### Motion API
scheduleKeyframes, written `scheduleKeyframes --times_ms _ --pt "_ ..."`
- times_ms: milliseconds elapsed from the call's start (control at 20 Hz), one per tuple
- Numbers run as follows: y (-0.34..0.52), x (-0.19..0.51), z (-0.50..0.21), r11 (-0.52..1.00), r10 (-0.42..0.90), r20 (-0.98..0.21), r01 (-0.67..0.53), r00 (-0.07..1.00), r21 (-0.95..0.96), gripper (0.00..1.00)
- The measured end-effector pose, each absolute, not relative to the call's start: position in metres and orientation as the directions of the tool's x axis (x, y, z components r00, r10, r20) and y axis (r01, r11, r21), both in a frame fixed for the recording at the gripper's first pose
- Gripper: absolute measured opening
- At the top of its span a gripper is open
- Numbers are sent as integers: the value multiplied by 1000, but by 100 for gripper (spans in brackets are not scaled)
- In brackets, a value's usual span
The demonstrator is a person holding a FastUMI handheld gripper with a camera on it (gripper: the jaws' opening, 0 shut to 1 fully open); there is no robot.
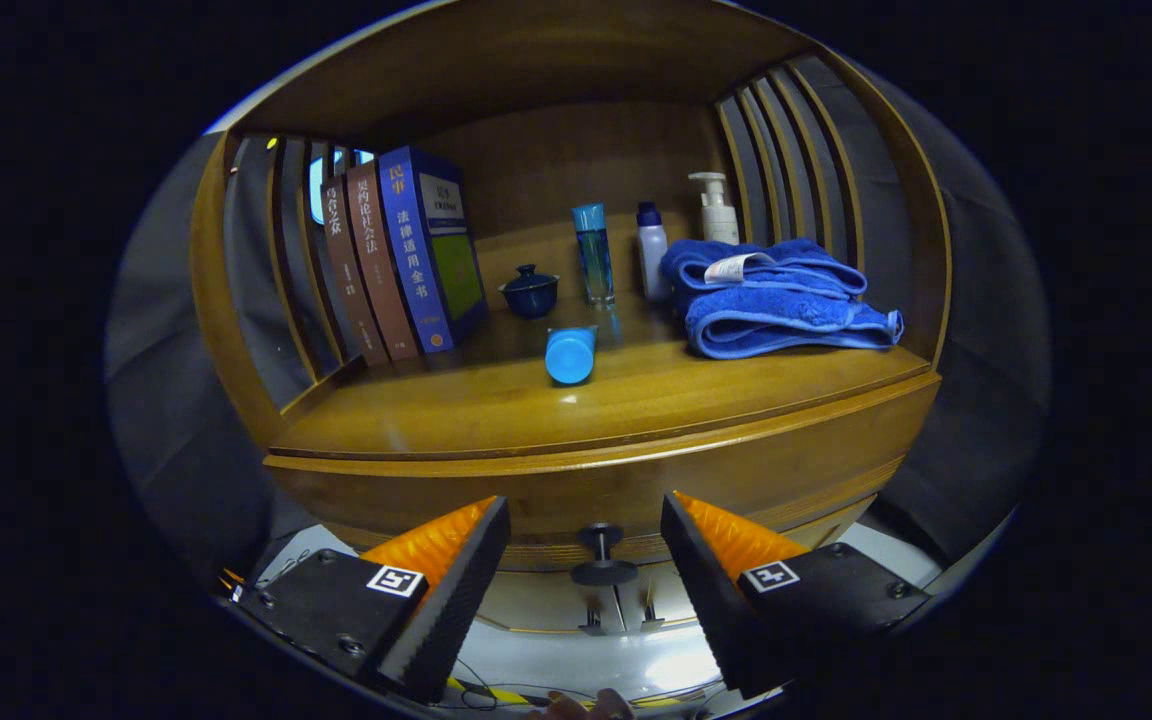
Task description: Pull open the drawer, take out the items inside it, and place them on the countertop above the cabinet.
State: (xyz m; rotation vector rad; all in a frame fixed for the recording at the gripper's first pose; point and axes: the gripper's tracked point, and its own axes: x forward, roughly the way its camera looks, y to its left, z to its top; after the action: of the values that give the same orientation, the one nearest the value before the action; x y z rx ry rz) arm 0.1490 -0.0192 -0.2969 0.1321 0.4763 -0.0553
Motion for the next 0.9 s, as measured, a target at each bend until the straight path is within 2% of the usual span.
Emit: scheduleKeyframes --times_ms 250,700,900 --pt "-20 134 -241 992 -25 -394 71 919 101 100" --pt "-7 86 -94 998 -7 -149 17 989 67 99" --pt "1 59 -50 1000 -8 -75 11 997 29 99"
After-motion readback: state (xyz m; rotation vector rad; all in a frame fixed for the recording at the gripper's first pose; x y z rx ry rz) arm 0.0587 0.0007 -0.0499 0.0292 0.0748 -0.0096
